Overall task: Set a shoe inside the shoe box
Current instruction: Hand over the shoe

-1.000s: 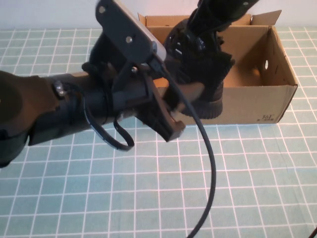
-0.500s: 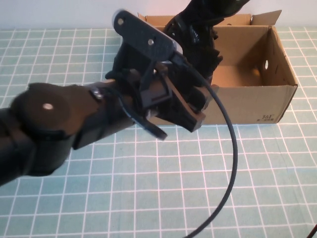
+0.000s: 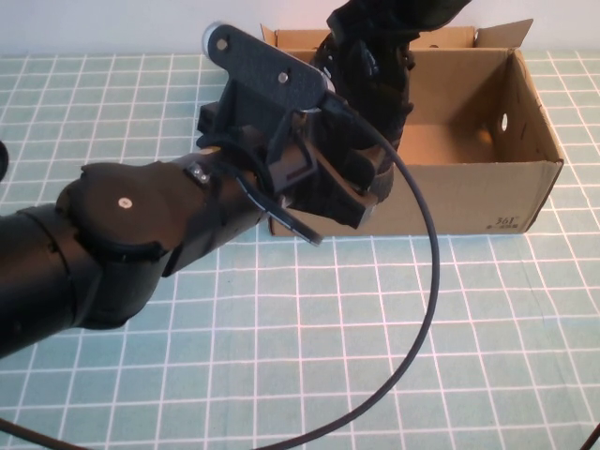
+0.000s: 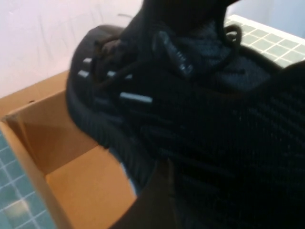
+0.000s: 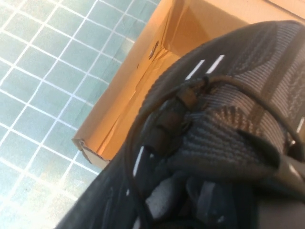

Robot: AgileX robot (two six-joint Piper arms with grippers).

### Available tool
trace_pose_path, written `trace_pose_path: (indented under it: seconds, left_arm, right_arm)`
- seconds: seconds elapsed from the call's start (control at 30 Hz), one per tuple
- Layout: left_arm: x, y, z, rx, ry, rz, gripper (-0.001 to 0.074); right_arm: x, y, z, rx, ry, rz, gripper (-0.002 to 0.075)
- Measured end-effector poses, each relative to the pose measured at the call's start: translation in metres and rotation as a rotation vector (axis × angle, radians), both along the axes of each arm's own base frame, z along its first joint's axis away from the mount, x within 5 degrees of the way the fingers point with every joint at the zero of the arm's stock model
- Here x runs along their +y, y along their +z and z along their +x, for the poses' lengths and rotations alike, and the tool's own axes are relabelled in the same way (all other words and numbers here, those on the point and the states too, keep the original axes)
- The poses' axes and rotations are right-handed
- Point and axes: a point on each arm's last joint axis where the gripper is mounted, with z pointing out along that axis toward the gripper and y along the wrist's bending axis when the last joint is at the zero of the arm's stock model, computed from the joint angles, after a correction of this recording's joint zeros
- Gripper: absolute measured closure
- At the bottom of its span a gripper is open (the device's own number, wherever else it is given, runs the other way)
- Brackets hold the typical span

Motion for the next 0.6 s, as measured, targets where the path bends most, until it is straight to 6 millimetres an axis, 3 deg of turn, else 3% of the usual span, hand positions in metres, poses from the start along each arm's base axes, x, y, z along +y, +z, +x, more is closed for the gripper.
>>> trace_pose_path:
  seconds: [0.6]
  left_arm:
    - [-0.012, 0.007, -0.008, 0.064, -0.14, -0.046, 0.0075]
  right_arm:
    - [0.0, 0.001, 0.0, -0.004, -0.006, 0.01, 0.0731]
